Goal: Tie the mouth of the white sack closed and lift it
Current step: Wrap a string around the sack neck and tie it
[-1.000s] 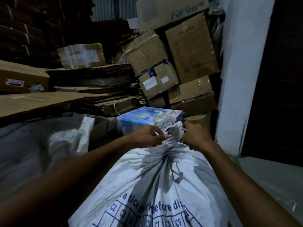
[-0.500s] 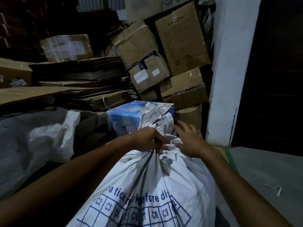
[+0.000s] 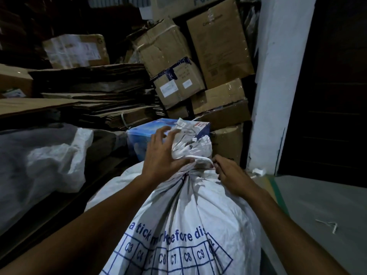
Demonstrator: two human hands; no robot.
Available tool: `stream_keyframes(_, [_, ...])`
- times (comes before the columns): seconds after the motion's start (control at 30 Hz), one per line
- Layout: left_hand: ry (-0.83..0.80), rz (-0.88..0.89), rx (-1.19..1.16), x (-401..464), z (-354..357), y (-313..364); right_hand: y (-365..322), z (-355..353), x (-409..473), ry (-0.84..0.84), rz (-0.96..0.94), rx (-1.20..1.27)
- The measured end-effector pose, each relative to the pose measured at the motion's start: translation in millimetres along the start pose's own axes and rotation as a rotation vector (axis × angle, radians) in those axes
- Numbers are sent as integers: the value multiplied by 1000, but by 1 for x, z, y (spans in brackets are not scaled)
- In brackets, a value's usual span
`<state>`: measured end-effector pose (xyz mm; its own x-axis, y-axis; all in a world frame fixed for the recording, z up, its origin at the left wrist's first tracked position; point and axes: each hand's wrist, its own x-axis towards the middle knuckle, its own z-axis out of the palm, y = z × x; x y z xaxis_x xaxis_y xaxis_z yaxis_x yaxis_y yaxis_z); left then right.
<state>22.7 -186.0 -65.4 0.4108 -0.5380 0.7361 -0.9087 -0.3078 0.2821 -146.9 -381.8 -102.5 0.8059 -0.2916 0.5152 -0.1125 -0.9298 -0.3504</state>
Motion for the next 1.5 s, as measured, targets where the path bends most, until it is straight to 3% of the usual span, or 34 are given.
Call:
stream_keyframes(0.1, [-147, -234, -98, -6, 7, -6, 7, 6, -3, 139, 27, -64])
stream_keyframes(0.2, [-323, -273, -44, -8, 14, -3, 7, 9, -8, 270, 103, -76])
stream_keyframes(0.27, [-346, -306, -22, -6, 18, 1, 4, 12, -15, 356, 131, -68])
stream_keyframes(0.37, [-298, -406, -56, -3, 23, -4, 1, 15, -23, 470, 178, -129])
stream_keyframes(0.5, [-55, -524, -264, -9, 19, -19, 1, 14, -27, 554, 274, -217])
stream_keyframes(0.6, [45, -537, -397, -12, 16, -22, -7, 18, -20, 478, 286, -257])
stream_keyframes(0.83, [89, -443, -607, -12, 11, -24, -53, 33, 26, 302, 266, -244])
stream_keyframes(1.07, [-71, -403, -697, -4, 9, -39, -77, 52, 73, -20, 295, -12])
stream_keyframes(1.23, [-196, -346, -767, -4, 3, -52, -88, 37, 82, -116, 334, 155])
stream_keyframes(1.33, [-290, -297, -655, -10, 4, -56, -88, 32, 87, -263, 302, 11])
stream_keyframes(1.5, [-236, -238, -111, -15, 9, -60, -82, 26, 89, -428, 351, -94])
